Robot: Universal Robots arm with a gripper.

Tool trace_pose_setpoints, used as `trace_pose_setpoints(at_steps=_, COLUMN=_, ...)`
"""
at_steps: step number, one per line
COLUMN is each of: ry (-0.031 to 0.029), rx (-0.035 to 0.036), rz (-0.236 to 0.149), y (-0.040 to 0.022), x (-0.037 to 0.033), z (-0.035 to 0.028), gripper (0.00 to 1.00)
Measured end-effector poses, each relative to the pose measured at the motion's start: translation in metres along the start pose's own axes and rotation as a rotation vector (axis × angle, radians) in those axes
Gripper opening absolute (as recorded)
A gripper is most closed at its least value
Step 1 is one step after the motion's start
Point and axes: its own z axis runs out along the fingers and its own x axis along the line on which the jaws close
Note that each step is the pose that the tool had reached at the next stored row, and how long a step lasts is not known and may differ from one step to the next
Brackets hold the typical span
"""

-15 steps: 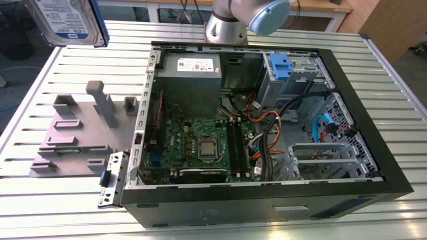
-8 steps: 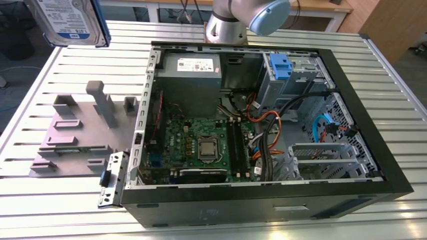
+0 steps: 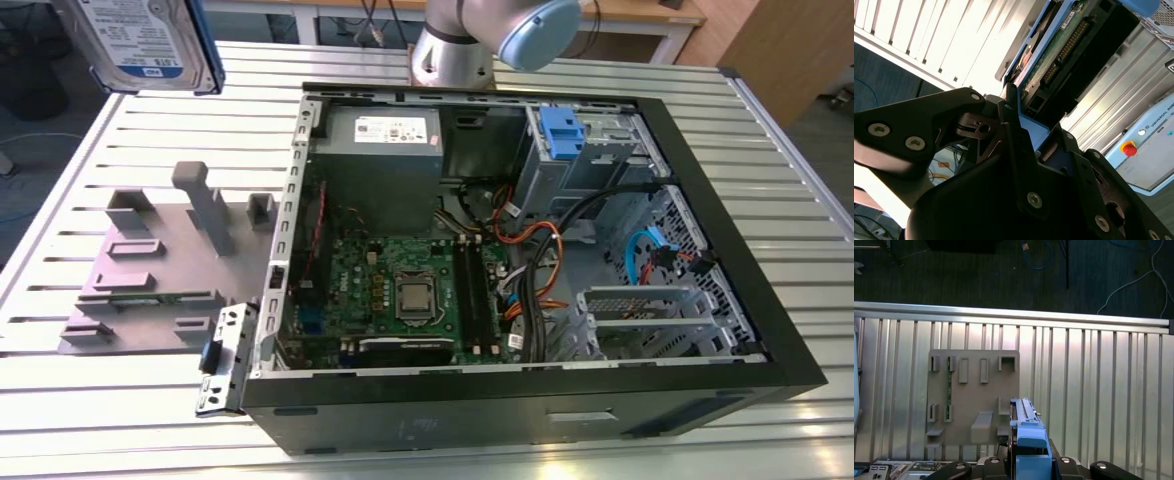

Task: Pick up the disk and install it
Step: 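Pick up the disk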

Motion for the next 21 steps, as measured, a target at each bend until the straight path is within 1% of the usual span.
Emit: trace_pose_setpoints(at_steps=21, ry=0.0000, rx=0.0001, rz=0.000, y=-0.0079, x=0.0002, z=-0.0002, gripper=0.37)
